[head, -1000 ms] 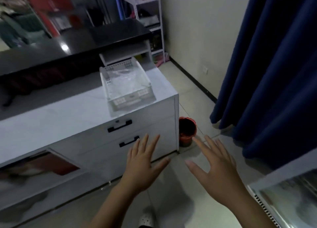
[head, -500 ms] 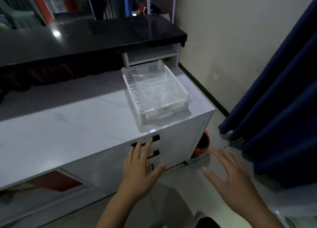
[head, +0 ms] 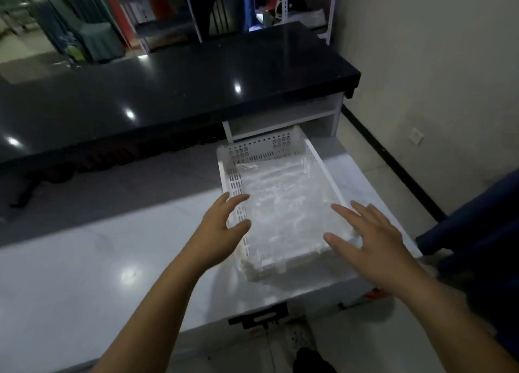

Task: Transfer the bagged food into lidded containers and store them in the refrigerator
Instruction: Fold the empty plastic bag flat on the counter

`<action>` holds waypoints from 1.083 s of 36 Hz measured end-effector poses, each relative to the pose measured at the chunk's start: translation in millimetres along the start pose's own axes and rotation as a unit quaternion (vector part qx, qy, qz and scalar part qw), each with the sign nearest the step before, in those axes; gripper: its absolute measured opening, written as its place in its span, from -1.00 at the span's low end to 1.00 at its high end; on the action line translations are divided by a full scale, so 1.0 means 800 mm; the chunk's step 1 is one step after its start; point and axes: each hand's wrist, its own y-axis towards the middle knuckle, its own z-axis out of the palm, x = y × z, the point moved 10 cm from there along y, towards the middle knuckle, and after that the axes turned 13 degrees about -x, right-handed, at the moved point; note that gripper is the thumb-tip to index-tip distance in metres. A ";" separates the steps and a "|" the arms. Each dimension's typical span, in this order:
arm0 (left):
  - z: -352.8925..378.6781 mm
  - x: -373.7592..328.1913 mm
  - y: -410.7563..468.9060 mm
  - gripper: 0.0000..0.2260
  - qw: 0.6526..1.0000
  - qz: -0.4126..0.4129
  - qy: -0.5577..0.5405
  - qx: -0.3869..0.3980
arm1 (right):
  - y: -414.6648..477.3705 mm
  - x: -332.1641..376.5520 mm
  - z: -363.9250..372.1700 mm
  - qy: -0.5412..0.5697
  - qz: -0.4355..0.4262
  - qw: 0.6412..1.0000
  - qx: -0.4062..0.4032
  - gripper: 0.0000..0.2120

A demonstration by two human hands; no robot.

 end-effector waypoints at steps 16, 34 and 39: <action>0.075 -0.015 0.269 -0.49 0.969 0.005 0.188 0.157 | 0.070 -0.033 0.062 -0.142 -0.050 0.987 0.065 -0.33; -0.174 0.041 0.122 -0.66 0.968 -0.026 -0.247 -0.032 | 0.101 0.121 -0.016 0.090 -0.059 0.984 -0.140 -0.75; -0.262 0.166 0.023 -0.67 0.932 -0.099 -0.294 -0.186 | 0.109 0.239 0.045 0.080 -0.131 0.982 -0.107 -0.85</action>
